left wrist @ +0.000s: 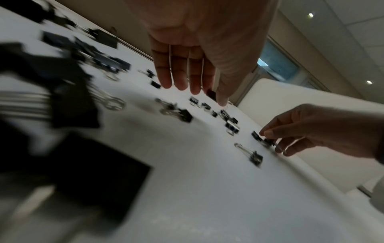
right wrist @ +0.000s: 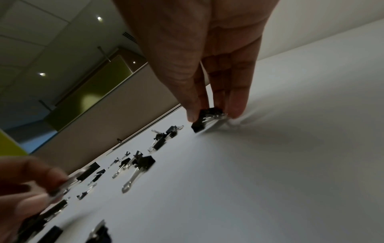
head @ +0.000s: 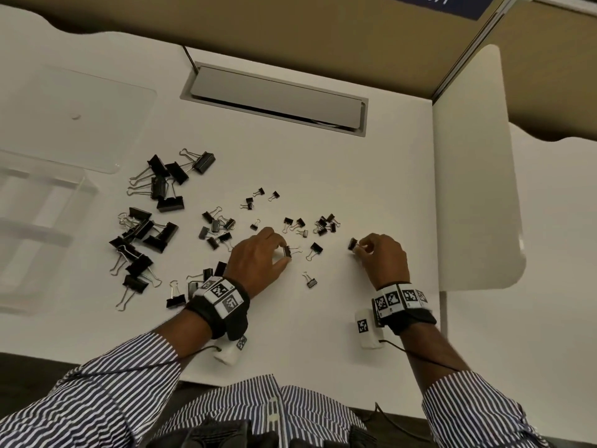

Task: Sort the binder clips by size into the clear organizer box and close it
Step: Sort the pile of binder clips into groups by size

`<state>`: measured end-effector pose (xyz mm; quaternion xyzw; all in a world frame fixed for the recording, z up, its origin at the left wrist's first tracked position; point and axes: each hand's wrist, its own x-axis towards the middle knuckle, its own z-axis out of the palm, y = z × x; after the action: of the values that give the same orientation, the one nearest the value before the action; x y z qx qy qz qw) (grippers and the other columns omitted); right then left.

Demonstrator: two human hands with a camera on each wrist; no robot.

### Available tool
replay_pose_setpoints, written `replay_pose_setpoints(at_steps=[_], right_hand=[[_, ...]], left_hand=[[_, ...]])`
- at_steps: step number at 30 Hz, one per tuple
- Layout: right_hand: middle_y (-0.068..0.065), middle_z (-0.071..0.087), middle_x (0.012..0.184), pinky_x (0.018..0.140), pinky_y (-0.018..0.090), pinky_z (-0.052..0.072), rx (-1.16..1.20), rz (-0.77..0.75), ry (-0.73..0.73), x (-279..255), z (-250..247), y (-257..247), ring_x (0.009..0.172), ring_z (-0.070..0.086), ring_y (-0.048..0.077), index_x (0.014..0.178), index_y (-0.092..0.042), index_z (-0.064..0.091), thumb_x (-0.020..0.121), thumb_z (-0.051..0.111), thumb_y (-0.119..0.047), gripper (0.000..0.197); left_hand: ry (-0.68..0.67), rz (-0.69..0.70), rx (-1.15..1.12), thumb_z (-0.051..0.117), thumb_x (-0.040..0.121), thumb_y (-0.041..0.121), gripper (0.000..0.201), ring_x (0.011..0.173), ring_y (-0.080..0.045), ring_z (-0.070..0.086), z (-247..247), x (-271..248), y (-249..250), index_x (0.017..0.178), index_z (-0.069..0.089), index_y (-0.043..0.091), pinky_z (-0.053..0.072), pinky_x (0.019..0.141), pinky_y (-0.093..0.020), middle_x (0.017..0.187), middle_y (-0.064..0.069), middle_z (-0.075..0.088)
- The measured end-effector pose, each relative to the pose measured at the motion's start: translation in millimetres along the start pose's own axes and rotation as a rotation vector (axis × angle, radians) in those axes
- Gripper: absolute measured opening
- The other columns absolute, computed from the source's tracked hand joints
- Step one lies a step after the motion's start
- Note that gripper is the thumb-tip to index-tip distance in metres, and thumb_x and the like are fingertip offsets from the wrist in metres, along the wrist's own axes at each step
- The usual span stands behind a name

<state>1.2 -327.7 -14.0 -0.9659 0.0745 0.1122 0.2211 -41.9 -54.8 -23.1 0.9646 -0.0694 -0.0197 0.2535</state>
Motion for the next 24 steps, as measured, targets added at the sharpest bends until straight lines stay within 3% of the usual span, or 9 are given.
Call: replay_pose_setpoints(at_steps=[5, 9, 12, 14, 19, 24], right_hand=[[0.008, 0.062, 0.105, 0.078, 0.034, 0.043, -0.102, -0.063, -0.032, 3.5, 6.9, -12.6, 0.095, 0.061, 0.03, 0.114, -0.02, 0.068, 0.089, 0.067, -0.03, 0.027], [0.014, 0.059, 0.1, 0.067, 0.034, 0.043, -0.237, -0.127, 0.012, -2.8, 15.3, -18.1, 0.085, 0.061, 0.036, 0.11, -0.014, 0.066, 0.089, 0.066, -0.022, 0.023], [0.012, 0.056, 0.092, 0.062, 0.036, 0.046, -0.246, -0.131, 0.019, -5.6, 16.6, -20.3, 0.077, 0.059, 0.036, 0.099, -0.014, 0.063, 0.086, 0.062, -0.018, 0.014], [0.01, 0.056, 0.091, 0.063, 0.037, 0.048, -0.244, -0.115, -0.005, -5.9, 14.9, -22.1, 0.077, 0.059, 0.035, 0.097, -0.015, 0.062, 0.084, 0.062, -0.019, 0.014], [0.005, 0.06, 0.091, 0.068, 0.032, 0.044, -0.172, -0.094, -0.017, -8.1, 5.2, -36.7, 0.081, 0.061, 0.029, 0.102, -0.024, 0.065, 0.082, 0.068, -0.024, 0.02], [-0.005, 0.062, 0.089, 0.066, 0.027, 0.039, -0.075, -0.258, -0.057, -16.4, 10.0, -104.2, 0.077, 0.059, 0.015, 0.096, -0.034, 0.068, 0.082, 0.07, -0.028, 0.016]], left_hand=[[0.079, -0.136, -0.063, 0.075, 0.082, 0.035, 0.025, 0.081, -0.007, 0.056, -34.9, -26.7, -31.6, 0.101, 0.063, 0.024, 0.042, 0.064, -0.022, 0.097, 0.01, 0.059], [0.172, -0.258, -0.081, 0.075, 0.083, 0.033, 0.025, 0.087, -0.006, 0.055, -66.4, -46.2, -65.3, 0.103, 0.062, 0.024, 0.045, 0.07, -0.024, 0.098, 0.011, 0.059], [0.212, -0.336, -0.099, 0.074, 0.083, 0.034, 0.025, 0.075, -0.003, 0.051, -83.7, -56.1, -84.9, 0.103, 0.062, 0.025, 0.047, 0.067, -0.026, 0.096, 0.012, 0.058], [0.216, -0.371, -0.115, 0.074, 0.083, 0.035, 0.025, 0.069, -0.001, 0.05, -89.6, -60.4, -93.5, 0.102, 0.062, 0.026, 0.047, 0.065, -0.027, 0.095, 0.012, 0.059], [0.183, -0.395, -0.141, 0.074, 0.082, 0.036, 0.025, 0.079, -0.008, 0.057, -90.2, -64.1, -100.1, 0.102, 0.063, 0.025, 0.053, 0.071, -0.032, 0.093, 0.012, 0.061], [0.203, -0.412, -0.188, 0.074, 0.083, 0.035, 0.024, 0.086, -0.009, 0.058, -92.0, -67.9, -107.2, 0.101, 0.063, 0.024, 0.053, 0.073, -0.033, 0.092, 0.011, 0.062]])
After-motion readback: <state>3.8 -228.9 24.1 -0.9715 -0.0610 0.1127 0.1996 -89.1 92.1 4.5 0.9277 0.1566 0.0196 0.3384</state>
